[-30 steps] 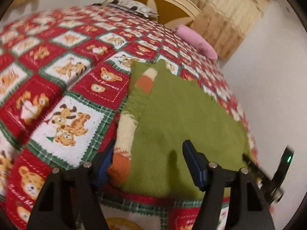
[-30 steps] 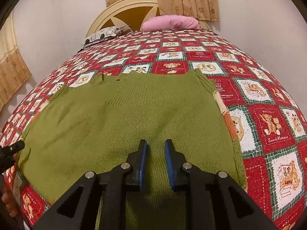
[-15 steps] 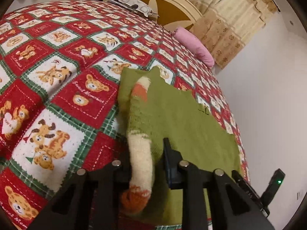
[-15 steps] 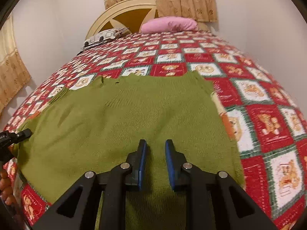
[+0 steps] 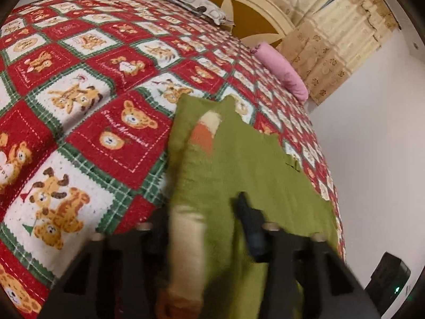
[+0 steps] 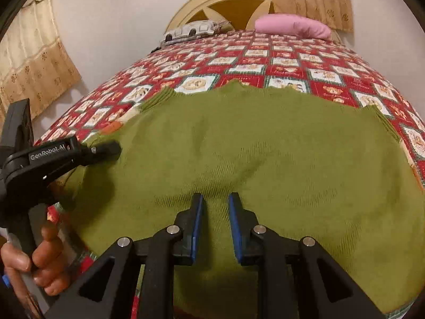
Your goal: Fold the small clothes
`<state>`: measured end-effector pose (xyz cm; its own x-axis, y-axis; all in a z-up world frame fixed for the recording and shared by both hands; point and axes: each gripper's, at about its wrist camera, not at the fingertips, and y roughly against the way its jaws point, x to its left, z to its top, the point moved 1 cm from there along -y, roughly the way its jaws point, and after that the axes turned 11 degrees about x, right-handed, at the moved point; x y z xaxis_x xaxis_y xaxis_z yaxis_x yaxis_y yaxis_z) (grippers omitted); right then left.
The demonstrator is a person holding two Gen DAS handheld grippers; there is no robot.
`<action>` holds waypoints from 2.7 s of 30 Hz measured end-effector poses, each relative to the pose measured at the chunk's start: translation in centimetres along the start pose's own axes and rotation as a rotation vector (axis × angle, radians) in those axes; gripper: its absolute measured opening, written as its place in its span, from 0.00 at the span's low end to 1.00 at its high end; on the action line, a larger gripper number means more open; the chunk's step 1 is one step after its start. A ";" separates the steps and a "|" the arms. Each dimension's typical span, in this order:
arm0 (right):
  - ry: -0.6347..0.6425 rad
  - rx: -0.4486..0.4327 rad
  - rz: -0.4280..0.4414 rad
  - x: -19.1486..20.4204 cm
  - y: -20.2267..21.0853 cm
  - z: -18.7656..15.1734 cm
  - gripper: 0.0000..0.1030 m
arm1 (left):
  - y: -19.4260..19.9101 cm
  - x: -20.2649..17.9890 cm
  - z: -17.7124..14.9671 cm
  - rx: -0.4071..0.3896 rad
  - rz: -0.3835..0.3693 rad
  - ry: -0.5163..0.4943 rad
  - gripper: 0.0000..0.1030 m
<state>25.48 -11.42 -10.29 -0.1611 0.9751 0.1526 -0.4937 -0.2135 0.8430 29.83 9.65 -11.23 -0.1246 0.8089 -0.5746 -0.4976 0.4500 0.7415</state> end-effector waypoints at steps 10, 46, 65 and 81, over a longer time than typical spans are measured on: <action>-0.041 -0.017 0.071 -1.1 0.3 -0.3 0.20 | 2.0 -6.0 -1.0 -0.133 0.137 -0.247 0.26; -0.147 0.156 0.468 -3.5 -5.3 11.5 0.66 | -2.5 -10.8 -4.6 -0.024 0.046 -0.492 0.26; 0.020 -0.014 0.279 -2.5 -0.4 11.3 0.13 | -0.5 -13.5 -5.5 -0.073 0.015 -0.536 0.26; 0.007 -0.045 0.148 -11.9 5.2 9.7 0.13 | -2.0 -22.0 -9.4 -0.041 -0.034 -0.680 0.26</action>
<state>33.11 -23.53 -2.69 -0.2407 0.9325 0.2693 -0.5023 -0.3571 0.7875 25.49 -12.59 -3.38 0.4524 0.8584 -0.2418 -0.5258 0.4758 0.7051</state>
